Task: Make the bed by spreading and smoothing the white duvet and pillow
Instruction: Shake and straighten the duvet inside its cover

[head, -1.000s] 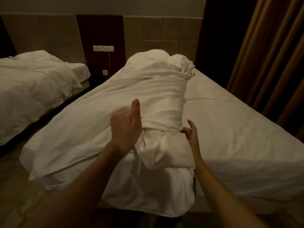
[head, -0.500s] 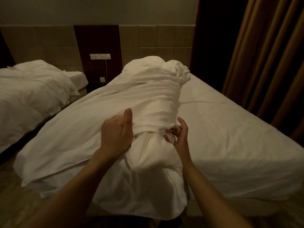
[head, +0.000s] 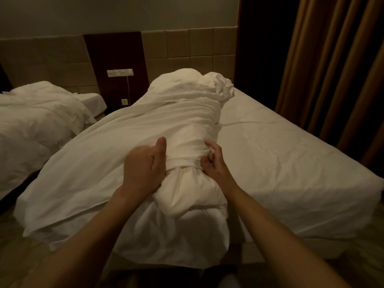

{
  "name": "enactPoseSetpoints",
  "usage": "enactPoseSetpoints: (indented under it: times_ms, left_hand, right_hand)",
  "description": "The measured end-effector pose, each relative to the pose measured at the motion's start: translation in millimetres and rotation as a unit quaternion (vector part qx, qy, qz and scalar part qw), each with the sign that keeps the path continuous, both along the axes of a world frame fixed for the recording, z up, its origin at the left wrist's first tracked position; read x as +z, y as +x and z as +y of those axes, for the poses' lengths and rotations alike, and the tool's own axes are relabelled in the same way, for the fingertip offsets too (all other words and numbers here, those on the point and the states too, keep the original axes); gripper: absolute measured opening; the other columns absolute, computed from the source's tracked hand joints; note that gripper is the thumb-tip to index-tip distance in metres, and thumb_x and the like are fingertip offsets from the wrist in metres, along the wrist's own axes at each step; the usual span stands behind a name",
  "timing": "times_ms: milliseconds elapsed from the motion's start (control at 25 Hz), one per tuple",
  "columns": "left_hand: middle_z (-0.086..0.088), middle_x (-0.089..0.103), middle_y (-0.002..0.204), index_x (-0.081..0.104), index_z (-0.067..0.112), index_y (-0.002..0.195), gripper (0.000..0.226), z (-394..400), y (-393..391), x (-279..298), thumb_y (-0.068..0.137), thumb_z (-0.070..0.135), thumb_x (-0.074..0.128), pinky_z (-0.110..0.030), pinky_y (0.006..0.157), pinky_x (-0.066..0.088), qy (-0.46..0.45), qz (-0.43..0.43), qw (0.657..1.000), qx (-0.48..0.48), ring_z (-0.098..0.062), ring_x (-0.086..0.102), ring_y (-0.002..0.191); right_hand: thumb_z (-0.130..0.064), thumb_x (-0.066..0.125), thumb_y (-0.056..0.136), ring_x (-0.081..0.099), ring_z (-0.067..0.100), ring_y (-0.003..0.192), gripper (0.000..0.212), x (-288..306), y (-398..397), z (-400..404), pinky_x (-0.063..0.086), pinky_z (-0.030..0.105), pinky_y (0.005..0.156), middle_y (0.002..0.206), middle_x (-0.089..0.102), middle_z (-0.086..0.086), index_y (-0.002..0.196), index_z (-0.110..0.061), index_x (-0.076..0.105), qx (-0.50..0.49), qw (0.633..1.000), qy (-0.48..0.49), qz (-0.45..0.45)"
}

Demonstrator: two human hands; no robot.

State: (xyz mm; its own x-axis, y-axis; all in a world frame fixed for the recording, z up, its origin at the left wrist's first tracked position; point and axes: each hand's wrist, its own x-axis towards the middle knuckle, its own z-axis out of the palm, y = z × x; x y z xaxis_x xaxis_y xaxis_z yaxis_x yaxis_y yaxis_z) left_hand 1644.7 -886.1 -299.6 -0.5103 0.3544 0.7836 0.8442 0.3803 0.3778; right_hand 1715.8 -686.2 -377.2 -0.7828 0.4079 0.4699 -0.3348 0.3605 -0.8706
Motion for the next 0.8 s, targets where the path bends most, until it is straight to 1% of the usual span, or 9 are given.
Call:
enactPoseSetpoints:
  times_ms: [80, 120, 200, 320, 400, 480, 560, 640, 800]
  left_hand:
    - [-0.008, 0.056, 0.047, 0.057, 0.006, 0.049, 0.096, 0, 4, 0, 0.102, 0.065, 0.004, -0.042, 0.053, 0.044, -0.012, 0.008, 1.0, 0.009, -0.028, 0.052, 0.047]
    - [-0.006, 0.056, 0.048, 0.058, 0.007, 0.05, 0.095, 1, 8, 0, 0.101, 0.065, 0.003, -0.042, 0.053, 0.044, -0.018, 0.01, 1.0, 0.009, -0.026, 0.052, 0.047]
    - [-0.003, 0.057, 0.052, 0.057, 0.008, 0.057, 0.093, 3, 18, 2, 0.099, 0.068, 0.0, -0.041, 0.055, 0.043, -0.027, 0.007, 1.0, 0.0, -0.023, 0.053, 0.051]
    - [0.001, 0.061, 0.068, 0.06, 0.012, 0.075, 0.09, 11, 35, 10, 0.093, 0.071, -0.005, -0.037, 0.062, 0.04, -0.063, -0.025, 0.998, 0.007, -0.019, 0.054, 0.064]
    - [0.007, 0.056, 0.076, 0.059, 0.017, 0.085, 0.087, 18, 46, 12, 0.088, 0.07, -0.01, -0.034, 0.067, 0.034, -0.109, -0.035, 0.992, 0.044, -0.017, 0.05, 0.071]
    - [0.009, 0.052, 0.078, 0.053, 0.022, 0.085, 0.081, 26, 57, 8, 0.087, 0.072, -0.011, -0.033, 0.07, 0.034, -0.135, -0.031, 0.988, 0.075, -0.015, 0.047, 0.073]
    - [0.008, 0.049, 0.076, 0.045, 0.025, 0.08, 0.072, 34, 68, -1, 0.09, 0.073, -0.008, -0.034, 0.067, 0.034, -0.143, -0.026, 0.985, 0.089, -0.014, 0.046, 0.07]
    - [0.008, 0.048, 0.074, 0.043, 0.024, 0.081, 0.066, 39, 72, -13, 0.092, 0.072, -0.001, -0.034, 0.064, 0.033, -0.145, -0.037, 0.984, 0.095, -0.014, 0.048, 0.067]
    - [0.005, 0.047, 0.062, 0.043, 0.023, 0.077, 0.066, 39, 63, -32, 0.093, 0.074, 0.006, -0.033, 0.059, 0.031, -0.184, -0.027, 0.977, 0.104, -0.03, 0.06, 0.064]
  right_hand:
    - [-0.077, 0.053, 0.085, 0.059, 0.02, 0.119, 0.066, -6, 3, 0, 0.047, 0.045, 0.106, 0.129, 0.059, -0.001, 0.14, -0.051, 0.03, 0.005, 1.0, -0.006, -0.001]
    - [-0.078, 0.053, 0.085, 0.057, 0.016, 0.123, 0.065, -9, 2, -2, 0.046, 0.043, 0.108, 0.131, 0.056, -0.009, 0.14, -0.054, 0.027, 0.003, 1.0, -0.011, 0.001]
    - [-0.079, 0.052, 0.084, 0.055, 0.016, 0.124, 0.063, -13, -3, -8, 0.045, 0.041, 0.108, 0.131, 0.052, -0.014, 0.137, -0.058, 0.025, -0.014, 1.0, -0.014, 0.015]
    - [-0.084, 0.052, 0.079, 0.058, 0.014, 0.118, 0.061, -12, -12, -17, 0.048, 0.038, 0.104, 0.126, 0.054, -0.013, 0.13, -0.061, 0.029, -0.032, 0.999, -0.024, 0.018]
    - [-0.09, 0.051, 0.073, 0.062, 0.015, 0.108, 0.071, -9, -15, -20, 0.052, 0.036, 0.095, 0.12, 0.06, -0.003, 0.129, -0.049, 0.034, -0.047, 0.998, -0.027, 0.011]
    - [-0.093, 0.048, 0.07, 0.065, 0.02, 0.101, 0.08, -7, -14, -19, 0.053, 0.036, 0.088, 0.111, 0.064, 0.003, 0.125, -0.035, 0.039, -0.053, 0.998, -0.016, -0.003]
    - [-0.084, 0.049, 0.078, 0.067, 0.023, 0.103, 0.07, -4, -8, -13, 0.054, 0.04, 0.088, 0.109, 0.067, 0.003, 0.12, -0.029, 0.042, -0.041, 0.998, -0.004, -0.04]
    - [-0.073, 0.052, 0.088, 0.067, 0.023, 0.106, 0.056, -1, 1, -1, 0.054, 0.042, 0.091, 0.112, 0.068, 0.001, 0.119, -0.027, 0.045, -0.037, 0.996, 0.012, -0.082]
    - [-0.079, 0.042, 0.086, 0.065, 0.017, 0.103, 0.059, 3, 18, 11, 0.054, 0.044, 0.093, 0.113, 0.067, -0.003, 0.116, -0.029, 0.05, -0.044, 0.991, 0.062, -0.111]
